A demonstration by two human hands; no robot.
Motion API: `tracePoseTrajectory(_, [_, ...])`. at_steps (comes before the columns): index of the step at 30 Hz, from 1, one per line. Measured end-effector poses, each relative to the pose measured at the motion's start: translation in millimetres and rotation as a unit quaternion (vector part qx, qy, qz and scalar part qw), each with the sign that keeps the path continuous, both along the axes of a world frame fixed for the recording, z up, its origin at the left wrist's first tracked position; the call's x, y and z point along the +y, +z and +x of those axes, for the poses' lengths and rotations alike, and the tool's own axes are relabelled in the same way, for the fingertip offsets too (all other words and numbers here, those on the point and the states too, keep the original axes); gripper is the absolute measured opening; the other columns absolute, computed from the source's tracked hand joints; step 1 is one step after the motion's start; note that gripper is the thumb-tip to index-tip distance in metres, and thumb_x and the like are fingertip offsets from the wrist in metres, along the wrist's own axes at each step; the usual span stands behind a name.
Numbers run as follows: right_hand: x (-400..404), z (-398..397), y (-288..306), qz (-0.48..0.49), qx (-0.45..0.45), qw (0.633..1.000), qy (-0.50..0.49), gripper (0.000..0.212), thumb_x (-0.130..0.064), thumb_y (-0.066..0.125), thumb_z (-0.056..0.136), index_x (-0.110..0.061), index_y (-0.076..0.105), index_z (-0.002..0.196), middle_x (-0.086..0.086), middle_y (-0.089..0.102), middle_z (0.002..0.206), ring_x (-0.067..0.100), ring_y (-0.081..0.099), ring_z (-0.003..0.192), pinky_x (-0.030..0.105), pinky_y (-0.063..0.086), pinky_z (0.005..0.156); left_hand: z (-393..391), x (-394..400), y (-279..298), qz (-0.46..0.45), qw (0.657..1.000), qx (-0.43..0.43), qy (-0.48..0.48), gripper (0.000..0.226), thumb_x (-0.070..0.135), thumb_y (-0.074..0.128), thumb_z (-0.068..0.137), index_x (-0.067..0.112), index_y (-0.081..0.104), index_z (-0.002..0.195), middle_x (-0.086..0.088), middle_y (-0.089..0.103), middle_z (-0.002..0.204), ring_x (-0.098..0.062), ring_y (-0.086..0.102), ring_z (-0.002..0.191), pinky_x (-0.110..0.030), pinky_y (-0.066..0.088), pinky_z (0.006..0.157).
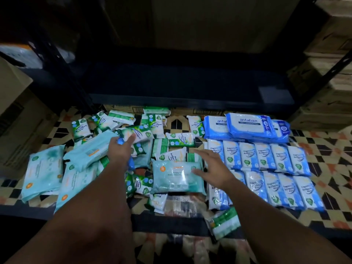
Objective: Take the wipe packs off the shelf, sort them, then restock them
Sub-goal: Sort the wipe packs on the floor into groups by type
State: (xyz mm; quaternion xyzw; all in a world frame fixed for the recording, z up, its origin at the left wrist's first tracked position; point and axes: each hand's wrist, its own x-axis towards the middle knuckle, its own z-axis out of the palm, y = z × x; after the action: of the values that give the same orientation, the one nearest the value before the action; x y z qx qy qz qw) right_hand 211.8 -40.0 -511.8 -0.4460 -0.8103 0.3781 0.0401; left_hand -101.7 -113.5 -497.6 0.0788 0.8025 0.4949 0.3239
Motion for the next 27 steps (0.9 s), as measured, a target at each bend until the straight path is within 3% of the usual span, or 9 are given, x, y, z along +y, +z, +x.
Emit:
tracePoseTrajectory(3, [0,13,9,0.014,0.003,1.000,-0.019,0.065,-0.042,0.068,0.094,-0.039,0.038,0.151,-0.002,0.037,0.153,0.017,0.031,0.139,0.039,0.033,0.116,-10,-8,7,-0.016,1.000,-0.017,0.004,0.047,0.048,0.075,0.087,0.015,0.050,0.109,-0.013,0.060,0.096,-0.033,0.061,0.087,-0.046,0.054,0.077])
tracePoseTrajectory(6, [0,22,20,0.025,-0.015,0.999,-0.018,0.061,-0.037,0.067,0.096,-0.036,0.041,0.151,0.002,0.040,0.152,0.014,0.042,0.125,0.024,0.030,0.102,-11,-16,13,-0.021,0.997,-0.068,0.000,0.039,0.037,0.075,0.091,0.010,0.057,0.113,-0.015,0.061,0.104,-0.036,0.062,0.085,-0.047,0.060,0.070])
tracePoseTrajectory(8, [2,28,27,0.037,-0.028,0.999,-0.013,0.061,-0.033,0.070,0.095,-0.033,0.043,0.149,0.008,0.046,0.149,0.025,0.044,0.133,0.031,0.033,0.106,-11,-20,9,-0.060,0.998,-0.019,-0.020,0.044,0.036,0.075,0.089,0.011,0.057,0.121,-0.015,0.064,0.109,-0.034,0.065,0.086,-0.048,0.060,0.075])
tracePoseTrajectory(11, [3,44,34,0.031,-0.036,0.998,-0.028,0.062,-0.030,0.073,0.092,-0.027,0.048,0.148,0.011,0.054,0.144,0.027,0.048,0.135,0.035,0.038,0.108,1,-27,11,-0.179,0.973,0.124,-0.075,0.052,0.036,0.073,0.088,0.012,0.054,0.130,-0.019,0.061,0.127,-0.040,0.062,0.111,-0.048,0.054,0.094])
tracePoseTrajectory(16, [6,74,43,-0.001,-0.063,0.997,-0.053,0.054,-0.026,0.074,0.092,-0.029,0.054,0.142,0.006,0.063,0.128,0.024,0.058,0.117,0.043,0.048,0.099,31,-23,14,-0.178,0.944,0.228,-0.159,0.055,0.030,0.066,0.093,0.015,0.042,0.141,-0.021,0.053,0.135,-0.041,0.058,0.114,-0.045,0.049,0.085])
tracePoseTrajectory(20, [-3,89,38,0.001,-0.129,0.992,-0.003,0.051,-0.020,0.081,0.085,-0.024,0.063,0.132,0.001,0.063,0.107,0.022,0.061,0.100,0.047,0.053,0.093,55,-27,3,-0.164,0.877,0.376,-0.250,0.048,0.035,0.065,0.091,0.028,0.044,0.134,-0.016,0.047,0.130,-0.043,0.057,0.108,-0.050,0.050,0.078])
tracePoseTrajectory(22, [-13,88,33,0.009,-0.150,0.988,0.031,0.052,-0.021,0.085,0.081,-0.021,0.066,0.129,-0.001,0.062,0.101,0.022,0.061,0.095,0.047,0.053,0.089,65,-29,-1,-0.122,0.854,0.388,-0.324,0.048,0.038,0.066,0.090,0.029,0.048,0.133,-0.016,0.048,0.129,-0.042,0.056,0.110,-0.050,0.049,0.079])
tracePoseTrajectory(24, [-22,80,27,0.018,-0.167,0.983,0.073,0.056,-0.028,0.089,0.076,-0.018,0.065,0.126,0.002,0.062,0.103,0.024,0.061,0.095,0.043,0.052,0.087,77,-31,0,-0.099,0.812,0.351,-0.455,0.068,0.055,0.073,0.083,0.037,0.042,0.141,-0.013,0.046,0.141,-0.038,0.054,0.122,-0.052,0.051,0.092])
tracePoseTrajectory(27, [-30,66,17,0.039,-0.190,0.971,0.137,0.066,-0.041,0.092,0.067,-0.021,0.061,0.121,0.006,0.059,0.116,0.026,0.053,0.110,0.043,0.050,0.088,95,-29,8,-0.177,0.686,0.331,-0.624,0.121,0.086,0.074,0.051,0.055,0.016,0.152,-0.005,0.028,0.160,-0.034,0.043,0.139,-0.053,0.044,0.106])
